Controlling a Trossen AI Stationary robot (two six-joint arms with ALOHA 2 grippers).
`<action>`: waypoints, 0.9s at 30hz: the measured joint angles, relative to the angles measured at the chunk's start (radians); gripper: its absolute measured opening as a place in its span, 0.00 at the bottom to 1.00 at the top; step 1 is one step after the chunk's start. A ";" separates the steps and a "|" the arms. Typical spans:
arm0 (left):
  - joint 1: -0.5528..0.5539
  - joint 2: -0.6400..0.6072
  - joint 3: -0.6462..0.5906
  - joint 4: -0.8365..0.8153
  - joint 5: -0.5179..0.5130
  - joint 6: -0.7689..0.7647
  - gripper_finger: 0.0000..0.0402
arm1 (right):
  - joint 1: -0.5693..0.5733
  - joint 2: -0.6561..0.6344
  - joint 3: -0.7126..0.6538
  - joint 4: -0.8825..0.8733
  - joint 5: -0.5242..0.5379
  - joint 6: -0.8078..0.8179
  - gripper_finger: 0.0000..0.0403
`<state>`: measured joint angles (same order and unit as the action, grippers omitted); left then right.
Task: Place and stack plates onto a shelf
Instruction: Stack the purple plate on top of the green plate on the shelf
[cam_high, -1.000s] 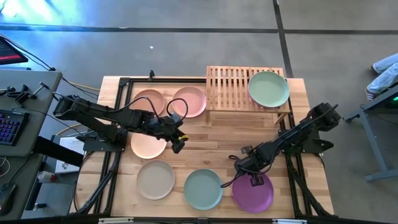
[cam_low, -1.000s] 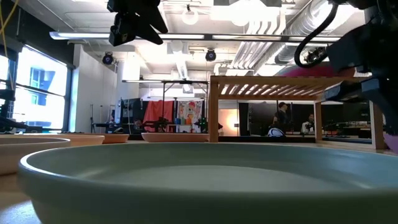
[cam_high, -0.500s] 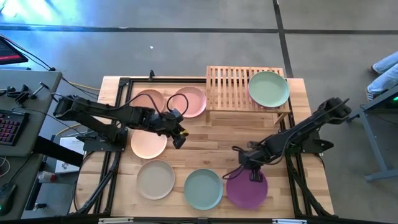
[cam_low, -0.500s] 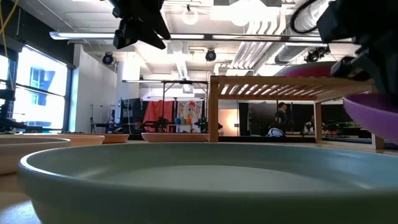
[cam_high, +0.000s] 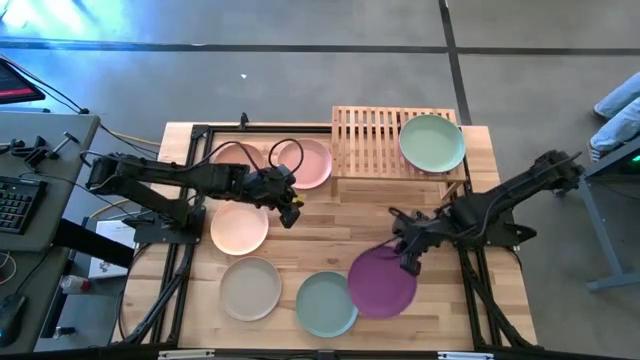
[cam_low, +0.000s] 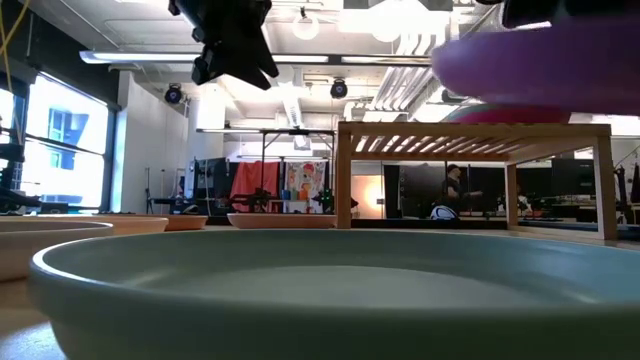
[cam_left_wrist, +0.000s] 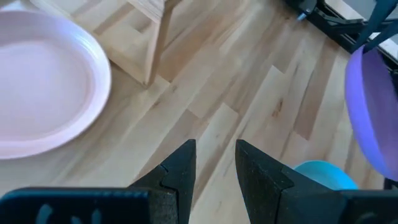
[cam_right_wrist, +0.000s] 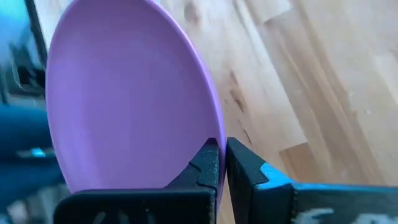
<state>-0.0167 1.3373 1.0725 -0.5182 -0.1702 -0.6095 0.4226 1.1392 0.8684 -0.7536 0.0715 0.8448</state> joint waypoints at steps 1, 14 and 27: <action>0.006 0.000 0.000 0.000 0.000 0.010 0.25 | -0.013 -0.017 0.000 -0.001 0.001 0.017 0.00; 0.044 0.000 0.000 -0.007 0.003 0.127 0.25 | -0.263 -0.204 0.064 -0.060 0.027 0.103 0.00; 0.064 0.000 0.000 -0.021 0.004 0.264 0.25 | -0.566 -0.211 0.436 -0.363 0.173 0.016 0.00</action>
<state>0.0471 1.3373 1.0729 -0.5394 -0.1666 -0.3458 -0.1439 0.9287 1.3040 -1.1164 0.2446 0.8607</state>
